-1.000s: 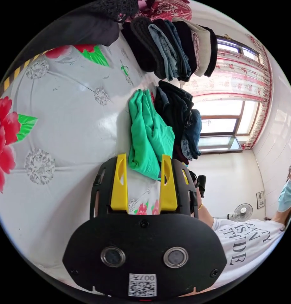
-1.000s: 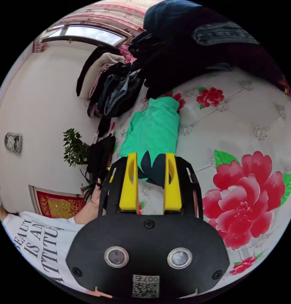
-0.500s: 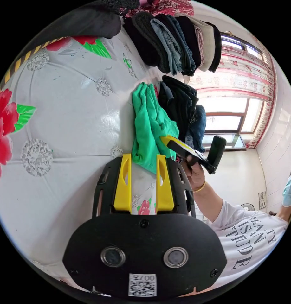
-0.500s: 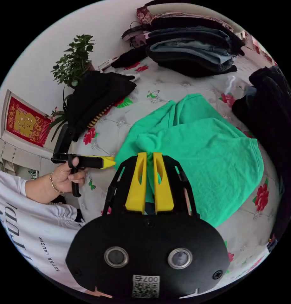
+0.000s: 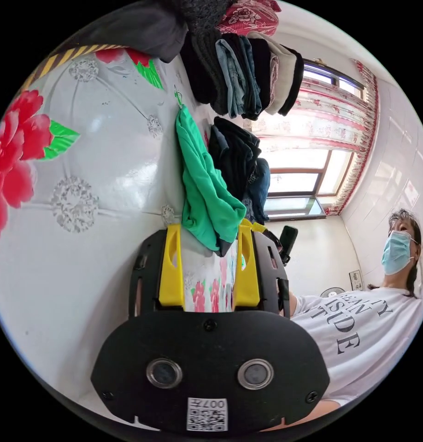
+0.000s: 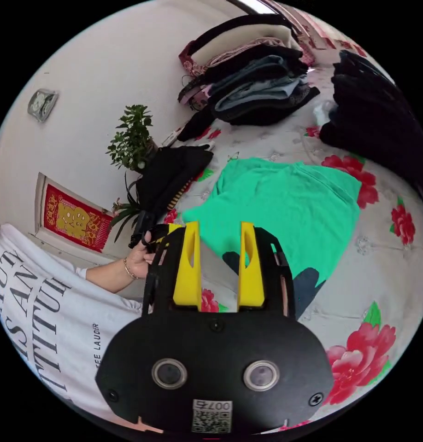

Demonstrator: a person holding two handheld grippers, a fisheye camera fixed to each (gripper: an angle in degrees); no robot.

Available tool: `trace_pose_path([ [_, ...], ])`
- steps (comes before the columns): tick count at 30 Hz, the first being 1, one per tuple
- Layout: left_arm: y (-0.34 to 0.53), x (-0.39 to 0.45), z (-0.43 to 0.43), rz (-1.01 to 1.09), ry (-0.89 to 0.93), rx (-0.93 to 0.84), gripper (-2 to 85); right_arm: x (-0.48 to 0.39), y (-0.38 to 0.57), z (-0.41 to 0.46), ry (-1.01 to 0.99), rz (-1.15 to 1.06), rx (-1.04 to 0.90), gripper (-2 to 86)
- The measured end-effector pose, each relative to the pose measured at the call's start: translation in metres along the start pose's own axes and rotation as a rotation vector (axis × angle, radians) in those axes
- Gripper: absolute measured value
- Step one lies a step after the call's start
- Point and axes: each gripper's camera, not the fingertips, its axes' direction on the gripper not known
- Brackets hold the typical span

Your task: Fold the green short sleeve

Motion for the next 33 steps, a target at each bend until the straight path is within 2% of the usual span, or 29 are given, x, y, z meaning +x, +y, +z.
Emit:
trace_pose_path([
  [4, 0.004, -0.006, -0.005, 0.012, -0.003, 0.019, 18.1, 0.077, 0.041, -0.074, 0.056, 0.374, 0.102, 9.9],
  [5, 0.001, -0.005, 0.0, 0.03, -0.017, 0.013, 18.7, 0.1, 0.053, -0.083, -0.008, 0.495, 0.103, 10.1],
  [8, -0.013, -0.004, 0.04, 0.062, -0.027, -0.083, 20.2, 0.128, 0.064, -0.08, -0.194, 0.645, 0.143, 10.0],
  [10, -0.023, -0.006, 0.068, 0.079, -0.031, -0.126, 19.1, 0.128, 0.059, -0.072, -0.172, 0.676, 0.126, 9.2],
  [13, -0.033, -0.013, 0.106, 0.055, -0.11, -0.213, 11.1, 0.119, 0.052, -0.083, -0.187, 0.672, 0.115, 7.4],
  [17, -0.011, 0.026, 0.138, 0.134, -0.108, -0.268, 8.0, 0.073, 0.053, -0.147, -0.145, 0.543, 0.165, 5.6],
  [21, 0.041, 0.075, 0.193, 0.22, -0.063, -0.346, 7.6, 0.037, 0.093, -0.225, -0.102, 0.51, 0.225, 4.9],
  [27, 0.135, 0.176, 0.366, 0.363, 0.088, -0.529, 7.4, -0.015, 0.203, -0.404, 0.019, 0.552, 0.528, 4.4],
  [33, 0.252, 0.33, 0.581, 0.619, 0.265, -0.729, 7.6, -0.113, 0.308, -0.592, 0.397, 0.519, 0.779, 4.5],
])
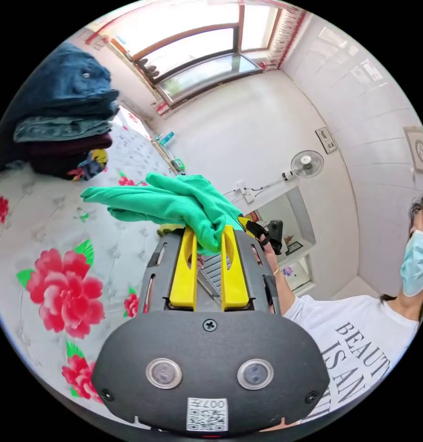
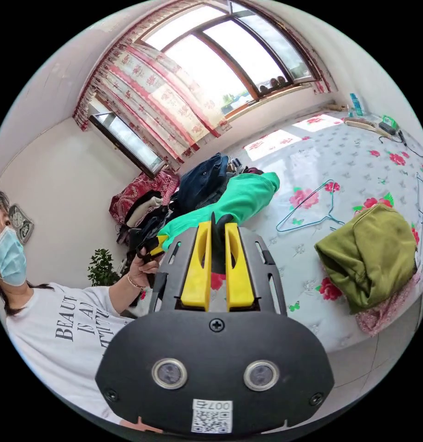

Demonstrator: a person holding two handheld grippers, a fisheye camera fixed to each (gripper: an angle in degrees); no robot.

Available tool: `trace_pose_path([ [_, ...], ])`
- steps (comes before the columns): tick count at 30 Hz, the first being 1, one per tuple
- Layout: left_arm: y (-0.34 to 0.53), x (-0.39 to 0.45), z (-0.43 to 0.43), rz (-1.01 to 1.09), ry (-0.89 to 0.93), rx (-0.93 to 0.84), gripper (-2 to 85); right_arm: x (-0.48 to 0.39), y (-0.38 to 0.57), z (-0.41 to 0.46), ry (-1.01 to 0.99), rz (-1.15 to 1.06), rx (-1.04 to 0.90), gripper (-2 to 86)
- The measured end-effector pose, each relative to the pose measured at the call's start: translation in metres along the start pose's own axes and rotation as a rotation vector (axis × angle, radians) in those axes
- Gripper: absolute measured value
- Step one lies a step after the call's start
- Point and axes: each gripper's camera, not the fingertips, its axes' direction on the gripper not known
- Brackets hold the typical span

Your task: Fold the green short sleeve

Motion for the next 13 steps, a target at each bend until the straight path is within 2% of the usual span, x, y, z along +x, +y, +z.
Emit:
trace_pose_path([
  [2, -0.037, 0.024, 0.108, 0.045, 0.036, -0.067, 8.1, 0.015, -0.013, -0.075, 0.137, 0.032, 0.108, 4.8],
  [4, -0.044, 0.022, 0.178, 0.025, 0.048, -0.159, 8.5, 0.038, -0.021, -0.115, 0.254, 0.105, 0.157, 5.2],
  [7, -0.006, 0.001, 0.236, -0.016, -0.034, -0.252, 8.8, 0.085, -0.014, -0.146, 0.456, 0.25, 0.169, 6.1],
  [9, 0.035, -0.017, 0.239, -0.026, -0.09, -0.312, 9.0, 0.104, 0.004, -0.145, 0.52, 0.314, 0.126, 6.1],
  [12, 0.119, -0.056, 0.192, -0.06, -0.268, -0.375, 9.1, 0.098, 0.049, -0.112, 0.47, 0.239, 0.11, 6.2],
  [13, 0.154, -0.075, 0.156, -0.129, -0.367, -0.373, 9.2, 0.089, 0.067, -0.085, 0.428, 0.186, 0.061, 6.3],
])
